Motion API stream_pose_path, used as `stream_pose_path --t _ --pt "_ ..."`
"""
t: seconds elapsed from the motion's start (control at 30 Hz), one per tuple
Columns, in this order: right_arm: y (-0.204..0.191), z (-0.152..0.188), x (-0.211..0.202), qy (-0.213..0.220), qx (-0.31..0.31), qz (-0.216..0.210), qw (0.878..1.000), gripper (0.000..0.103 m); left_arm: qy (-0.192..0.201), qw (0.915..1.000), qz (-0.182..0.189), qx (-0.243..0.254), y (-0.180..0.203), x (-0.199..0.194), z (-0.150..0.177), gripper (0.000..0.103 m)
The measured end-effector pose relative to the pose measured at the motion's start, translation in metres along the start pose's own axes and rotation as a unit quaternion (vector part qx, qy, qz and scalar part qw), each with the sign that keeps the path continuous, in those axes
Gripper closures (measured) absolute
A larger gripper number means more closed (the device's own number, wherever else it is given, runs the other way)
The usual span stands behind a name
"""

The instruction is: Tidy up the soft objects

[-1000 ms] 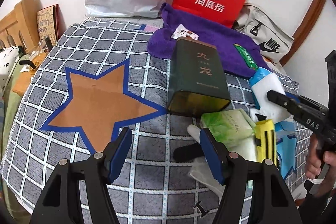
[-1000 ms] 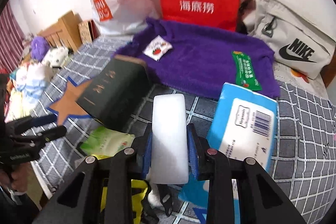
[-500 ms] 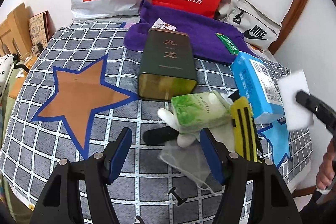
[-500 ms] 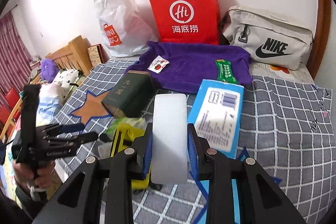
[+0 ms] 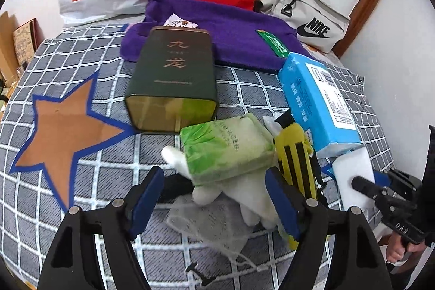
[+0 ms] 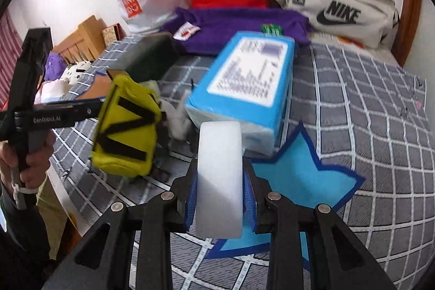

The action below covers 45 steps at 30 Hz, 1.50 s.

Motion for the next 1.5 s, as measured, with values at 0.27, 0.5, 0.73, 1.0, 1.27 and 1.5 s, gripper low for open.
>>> stream_pose_path --t 0.27,0.5,0.73,1.0,1.27,1.5 --pt "0.011 0.006 0.012 -0.004 0.019 -0.026 0.999 0.069 -0.01 0.9999 0.012 -0.001 0.006 0.015 -0.015 0.025" --pt "0.009 0.007 0.019 -0.021 0.01 -0.014 1.0 0.064 -0.023 0.9996 0.011 -0.011 0.014 0.028 -0.021 0.024" --pt "0.01 0.009 0.023 -0.022 0.015 -0.018 0.999 0.071 -0.013 0.9996 0.018 -0.019 0.018 0.03 -0.024 0.025" --pt "0.006 0.012 0.02 -0.02 0.008 -0.008 1.0 0.072 -0.004 0.9984 0.049 -0.029 0.008 0.017 -0.012 0.068" --pt "0.005 0.018 0.017 -0.019 0.01 -0.006 1.0 0.072 0.014 0.9985 0.05 -0.017 0.002 -0.002 0.006 0.089" --pt "0.001 0.021 0.013 -0.016 0.008 -0.007 1.0 0.072 0.025 0.9984 0.039 -0.032 -0.019 -0.023 0.026 0.094"
Point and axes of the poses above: each gripper's, at about its wrist camera, not at the fingertips, and x roughly the way its jaws point, y to its right, z to its underside, the point moved 3 cm from there along x, roughly the way its jaws point, and after that the axes turned 7 degrees about -y, right-handed, at the moved point
